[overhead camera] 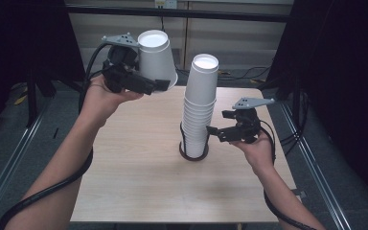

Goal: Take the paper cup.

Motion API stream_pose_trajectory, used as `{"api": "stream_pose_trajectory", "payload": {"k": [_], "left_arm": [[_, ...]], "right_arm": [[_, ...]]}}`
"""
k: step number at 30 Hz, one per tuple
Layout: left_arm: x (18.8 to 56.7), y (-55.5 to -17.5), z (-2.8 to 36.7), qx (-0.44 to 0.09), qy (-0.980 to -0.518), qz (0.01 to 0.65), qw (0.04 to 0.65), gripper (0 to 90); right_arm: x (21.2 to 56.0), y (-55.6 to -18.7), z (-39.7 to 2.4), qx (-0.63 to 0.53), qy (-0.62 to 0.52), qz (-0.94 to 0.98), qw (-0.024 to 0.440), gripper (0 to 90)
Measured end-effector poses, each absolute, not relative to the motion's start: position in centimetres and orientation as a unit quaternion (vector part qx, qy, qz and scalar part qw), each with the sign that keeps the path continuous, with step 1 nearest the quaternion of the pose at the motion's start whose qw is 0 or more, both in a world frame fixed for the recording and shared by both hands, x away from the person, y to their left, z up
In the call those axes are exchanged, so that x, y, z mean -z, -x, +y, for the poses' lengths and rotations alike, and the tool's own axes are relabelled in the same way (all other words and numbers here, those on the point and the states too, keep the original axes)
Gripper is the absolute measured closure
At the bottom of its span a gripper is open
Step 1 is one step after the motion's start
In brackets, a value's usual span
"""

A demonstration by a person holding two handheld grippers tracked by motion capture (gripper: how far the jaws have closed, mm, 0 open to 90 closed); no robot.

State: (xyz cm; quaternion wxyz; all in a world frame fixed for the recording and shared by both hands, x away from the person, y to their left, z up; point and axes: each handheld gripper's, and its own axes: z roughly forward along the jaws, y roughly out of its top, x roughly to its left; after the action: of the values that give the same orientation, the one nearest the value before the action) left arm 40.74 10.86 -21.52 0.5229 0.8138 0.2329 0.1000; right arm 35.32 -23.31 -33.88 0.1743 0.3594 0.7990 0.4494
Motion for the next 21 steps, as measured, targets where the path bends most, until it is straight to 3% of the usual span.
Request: {"api": "stream_pose_trajectory", "payload": {"k": [21], "left_arm": [[26.1,-39.7,13.1,-0.083,-0.840,0.237,0.481,11.2]], "right_arm": [[35.2,-34.3,-23.6,-0.438,-0.337,0.818,0.158,14.0]]}}
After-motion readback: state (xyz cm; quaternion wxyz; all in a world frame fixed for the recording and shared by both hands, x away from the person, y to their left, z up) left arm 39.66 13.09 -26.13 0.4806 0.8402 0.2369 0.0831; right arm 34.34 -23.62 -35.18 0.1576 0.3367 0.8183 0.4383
